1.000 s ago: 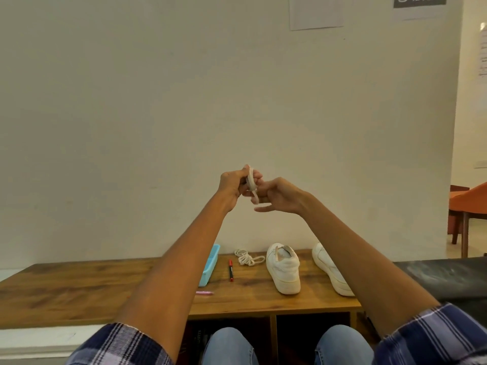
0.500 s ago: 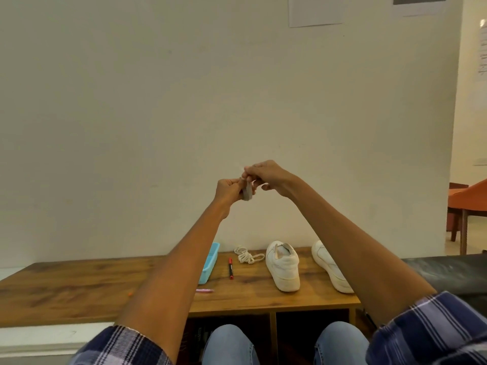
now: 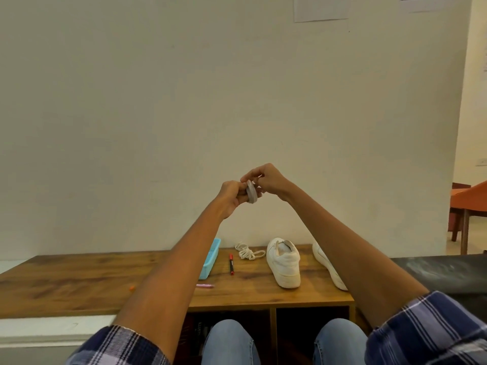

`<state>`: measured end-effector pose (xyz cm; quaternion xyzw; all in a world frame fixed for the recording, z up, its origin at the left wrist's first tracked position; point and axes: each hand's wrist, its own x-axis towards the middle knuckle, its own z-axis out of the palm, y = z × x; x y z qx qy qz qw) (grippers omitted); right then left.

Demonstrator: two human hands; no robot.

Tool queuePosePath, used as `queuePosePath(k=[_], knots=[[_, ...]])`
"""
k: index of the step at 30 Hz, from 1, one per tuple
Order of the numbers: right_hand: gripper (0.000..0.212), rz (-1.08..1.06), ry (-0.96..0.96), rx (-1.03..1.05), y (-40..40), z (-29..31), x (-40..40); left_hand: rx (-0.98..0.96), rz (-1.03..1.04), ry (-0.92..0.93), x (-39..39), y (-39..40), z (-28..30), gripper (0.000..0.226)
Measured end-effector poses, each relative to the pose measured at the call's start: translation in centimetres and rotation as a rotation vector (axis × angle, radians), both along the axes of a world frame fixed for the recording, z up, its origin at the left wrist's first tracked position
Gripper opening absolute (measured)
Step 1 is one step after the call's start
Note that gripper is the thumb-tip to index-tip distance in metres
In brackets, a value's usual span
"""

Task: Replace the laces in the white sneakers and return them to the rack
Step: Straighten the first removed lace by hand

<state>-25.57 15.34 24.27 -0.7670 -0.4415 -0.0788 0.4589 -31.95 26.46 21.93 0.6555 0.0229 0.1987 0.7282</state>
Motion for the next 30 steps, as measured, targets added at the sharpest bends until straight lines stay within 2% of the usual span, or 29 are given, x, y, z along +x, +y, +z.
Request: queuePosePath(k=[3,5,9,14,20,27,30], knots=[[0.041,-0.024,-0.059,-0.073,-0.2,0.2,0.3,0.057,-0.087,0.028,-0.5,0.3,0.3,0.025],[0.037,-0.025,-0.032,-0.108,-0.5,0.1,0.6,0.110,-0.116,0.044,-0.8,0.3,0.4,0.022],[0.024,0.185,0.245,-0.046,-1.4,-0.7,1.1,0.072,-0.144,0.022,-1.0,0.9,0.5,0.027],[0.028,0.378,0.513,0.083,-1.0,-1.8,0.5,-0.010,-0.133,-0.009,-1.2,1.3,-0.1,0.031],[0.031,0.337,0.506,0.148,1.0,-4.1,0.5,-0.097,-0.077,0.030,-2.1,2.8,-1.1,0.032],[0.030,0.396,0.628,0.171,6.1,-7.4,0.4,-0.086,0.023,0.101,-2.2,6.9,-3.5,0.033],[0.029,0.327,0.654,0.221,8.6,-9.4,0.7,-0.140,0.067,0.135,-1.6,8.7,-5.3,0.035]])
